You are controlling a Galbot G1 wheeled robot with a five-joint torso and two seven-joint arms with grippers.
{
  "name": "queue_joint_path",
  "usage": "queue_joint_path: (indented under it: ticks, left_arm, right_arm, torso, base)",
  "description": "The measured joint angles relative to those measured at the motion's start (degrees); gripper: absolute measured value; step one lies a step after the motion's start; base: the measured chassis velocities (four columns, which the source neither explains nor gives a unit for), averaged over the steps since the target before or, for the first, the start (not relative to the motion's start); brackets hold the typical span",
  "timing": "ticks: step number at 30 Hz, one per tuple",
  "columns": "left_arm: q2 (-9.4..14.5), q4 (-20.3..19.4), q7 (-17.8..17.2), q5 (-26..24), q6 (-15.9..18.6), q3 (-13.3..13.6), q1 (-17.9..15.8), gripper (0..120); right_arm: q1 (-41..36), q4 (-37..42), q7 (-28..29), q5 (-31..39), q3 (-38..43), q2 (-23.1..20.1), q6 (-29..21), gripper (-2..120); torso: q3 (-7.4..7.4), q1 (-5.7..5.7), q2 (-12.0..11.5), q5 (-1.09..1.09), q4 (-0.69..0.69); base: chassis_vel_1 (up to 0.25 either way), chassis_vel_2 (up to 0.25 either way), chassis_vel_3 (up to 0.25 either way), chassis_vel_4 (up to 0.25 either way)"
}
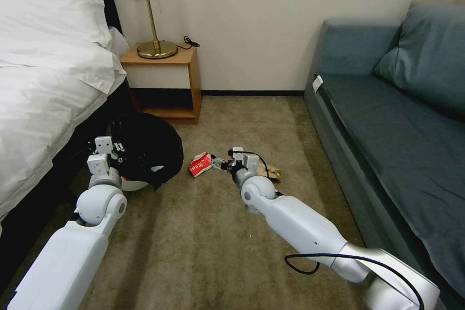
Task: Pick up the trash bin, then pick up the garbage on the floor and place it into the trash bin.
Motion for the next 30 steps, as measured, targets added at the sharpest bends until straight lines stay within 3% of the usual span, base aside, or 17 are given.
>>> queue_joint_path:
  ticks: [6,30]
  left_arm:
    - [-0.13,0.07,0.21,0.04,-0.26,-0.24,0.15,6]
    - [-0.55,2.65,1.00,0.21,-1.18,0.30,-1.47,6]
  right_arm:
    - [0.31,-4.17,-4.02,-0.94,0.56,-0.60,0.95,100]
    - [1.31,-9.66,-8.61,-3.14,0.34,1.56,3.41,100]
  torso:
    - [0.00,0.00,0.00,0.00,0.00]
    - [0.00,0.00,0.00,-0.01,0.00]
  base:
    - [0.000,0.000,0.000,0.000]
    - [0.000,0.000,0.000,0.000]
